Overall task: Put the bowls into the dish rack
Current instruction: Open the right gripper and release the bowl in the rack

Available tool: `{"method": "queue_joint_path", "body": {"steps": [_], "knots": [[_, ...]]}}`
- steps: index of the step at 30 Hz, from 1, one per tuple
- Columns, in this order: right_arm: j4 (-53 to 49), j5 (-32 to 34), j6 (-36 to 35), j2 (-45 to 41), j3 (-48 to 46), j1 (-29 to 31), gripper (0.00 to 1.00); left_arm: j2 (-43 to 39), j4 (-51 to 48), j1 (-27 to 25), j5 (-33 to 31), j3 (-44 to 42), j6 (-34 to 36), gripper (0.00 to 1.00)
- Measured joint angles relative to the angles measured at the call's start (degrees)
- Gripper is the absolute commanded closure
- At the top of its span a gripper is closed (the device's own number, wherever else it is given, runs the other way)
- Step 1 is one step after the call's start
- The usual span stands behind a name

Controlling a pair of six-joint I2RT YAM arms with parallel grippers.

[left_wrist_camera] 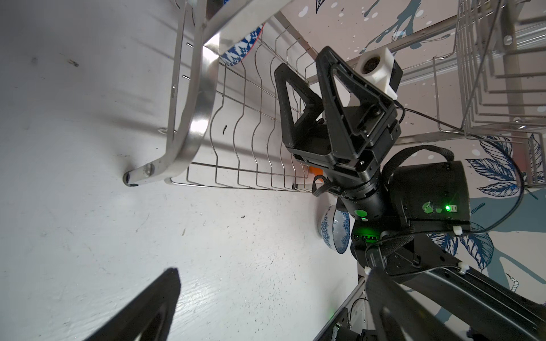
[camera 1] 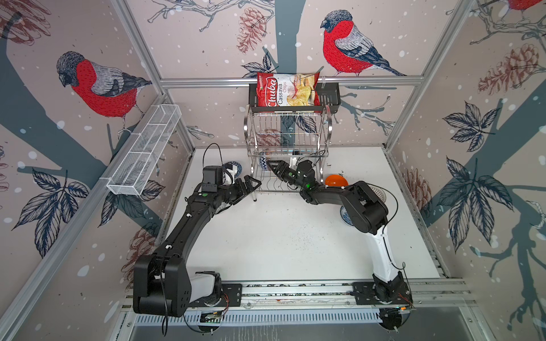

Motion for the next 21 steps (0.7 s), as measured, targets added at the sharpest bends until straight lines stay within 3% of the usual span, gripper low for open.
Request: {"method": "queue_joint_path", "body": {"steps": [16,21], "knots": [[-0.5,2.0,0.0,-4.5,-5.5,1.9,0.16,-1.2,0.0,0.1,-0.3,-1.1,0.0,0.02],[-0.8,3.0,0.0,-6.1,-8.2,2.7,0.0,-1.3,0.0,0.1,-0.5,-1.1,0.0,0.02]]}}
